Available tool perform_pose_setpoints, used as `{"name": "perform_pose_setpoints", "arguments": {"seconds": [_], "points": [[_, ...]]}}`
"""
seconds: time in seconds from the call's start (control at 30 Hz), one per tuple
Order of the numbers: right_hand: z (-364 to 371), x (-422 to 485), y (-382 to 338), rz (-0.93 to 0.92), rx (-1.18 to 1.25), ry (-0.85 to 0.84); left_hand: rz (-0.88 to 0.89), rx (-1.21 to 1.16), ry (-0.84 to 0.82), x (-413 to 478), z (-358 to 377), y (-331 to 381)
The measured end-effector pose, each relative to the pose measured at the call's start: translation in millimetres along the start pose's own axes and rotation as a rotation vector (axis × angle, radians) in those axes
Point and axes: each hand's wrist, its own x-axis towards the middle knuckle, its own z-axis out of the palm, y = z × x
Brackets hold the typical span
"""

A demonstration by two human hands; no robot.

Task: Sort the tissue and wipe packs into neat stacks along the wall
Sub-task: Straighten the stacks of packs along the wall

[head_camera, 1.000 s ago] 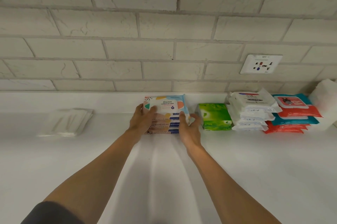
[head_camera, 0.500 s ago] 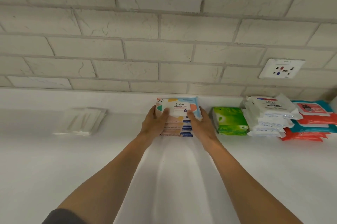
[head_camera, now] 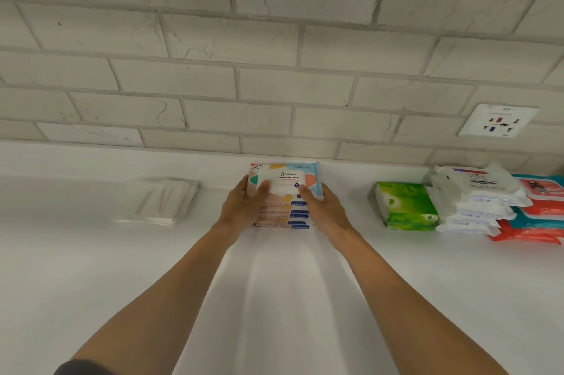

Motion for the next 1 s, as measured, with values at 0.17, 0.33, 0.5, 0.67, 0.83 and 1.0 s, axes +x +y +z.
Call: {"name": "perform_pose_setpoints", "arguments": {"seconds": [0.17, 0.33, 0.5, 0.67, 0.83, 1.0], "points": [[18, 0, -6, 0.008, -0.014, -0.031, -0.094, -0.08, -0.043, 7, -28, 0], [34, 2, -11, -0.002, -0.01, -0.067, -0.143, -0.117, -0.085, 13, -50, -4], [47, 5, -11, -0.012, -0.021, -0.086, -0.135, -0.101, -0.092, 13, -63, -7], [54, 3, -15, 0.001, -0.012, -0.093, -0.129, -0.094, -0.09, 13, -73, -7], [59, 0, -18, 0.004, -0.012, -0.095, -0.115, -0.098, -0.079, 14, -76, -12], [59, 0, -18, 0.008, 0.02, -0.046, -0.11, -0.064, -0.06, 12, -74, -10]]}}
